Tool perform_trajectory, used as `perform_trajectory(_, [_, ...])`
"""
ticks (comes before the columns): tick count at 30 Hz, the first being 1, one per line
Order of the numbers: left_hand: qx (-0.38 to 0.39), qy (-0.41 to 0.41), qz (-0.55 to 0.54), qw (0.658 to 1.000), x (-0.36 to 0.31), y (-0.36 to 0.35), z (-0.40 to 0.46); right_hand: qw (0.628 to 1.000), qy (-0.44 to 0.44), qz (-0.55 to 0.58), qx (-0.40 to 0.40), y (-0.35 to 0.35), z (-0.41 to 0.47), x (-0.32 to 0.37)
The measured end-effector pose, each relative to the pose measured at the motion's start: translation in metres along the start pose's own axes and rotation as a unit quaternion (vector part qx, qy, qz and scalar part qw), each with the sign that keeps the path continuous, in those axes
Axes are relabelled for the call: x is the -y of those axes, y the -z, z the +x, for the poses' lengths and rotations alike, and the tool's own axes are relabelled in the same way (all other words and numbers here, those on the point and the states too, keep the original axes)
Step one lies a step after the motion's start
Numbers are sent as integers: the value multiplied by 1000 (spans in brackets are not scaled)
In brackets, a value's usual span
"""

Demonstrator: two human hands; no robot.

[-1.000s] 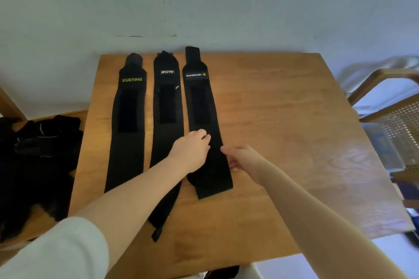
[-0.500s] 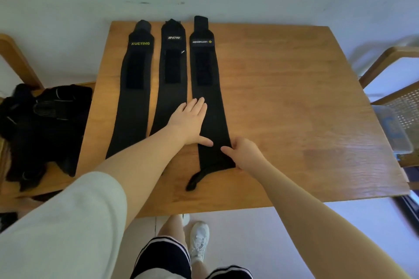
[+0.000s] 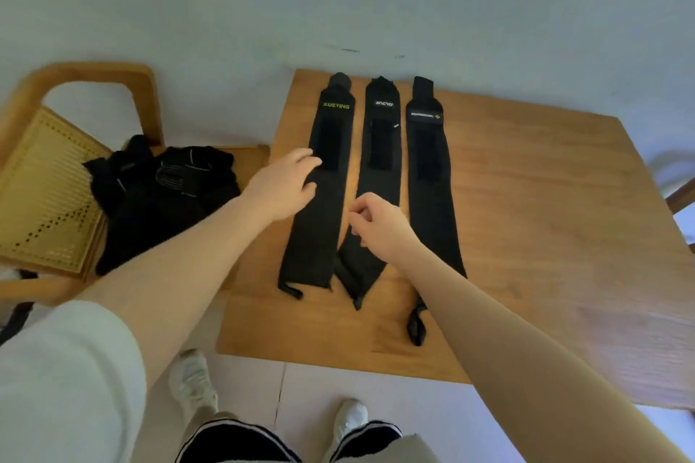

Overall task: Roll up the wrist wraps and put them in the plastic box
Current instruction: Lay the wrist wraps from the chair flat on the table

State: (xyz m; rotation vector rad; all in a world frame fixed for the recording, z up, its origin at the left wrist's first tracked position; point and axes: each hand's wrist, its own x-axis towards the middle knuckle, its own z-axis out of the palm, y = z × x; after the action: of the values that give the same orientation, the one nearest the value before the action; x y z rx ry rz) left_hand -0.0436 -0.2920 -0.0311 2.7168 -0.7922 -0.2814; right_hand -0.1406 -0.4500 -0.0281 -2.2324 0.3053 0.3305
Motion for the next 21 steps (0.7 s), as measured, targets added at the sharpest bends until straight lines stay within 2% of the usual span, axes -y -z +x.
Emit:
perform_trajectory(3, [-5, 96, -47, 994, 90, 30, -11, 999, 29, 7, 31, -45, 35, 50])
perform_trajectory(6, [29, 156, -55, 986, 181, 37, -36, 997, 47, 14, 63, -95, 74, 96])
perform_trajectory(9, [70, 197, -49, 977, 264, 43, -57, 997, 5, 53, 59, -149, 115, 137])
perform_trajectory(15, [123, 217, -49, 967, 385, 53, -66, 990, -92, 96, 45, -243, 179, 179])
perform_trajectory(21, [133, 222, -77, 963, 444, 28, -39, 986, -150, 60, 53, -294, 225, 174])
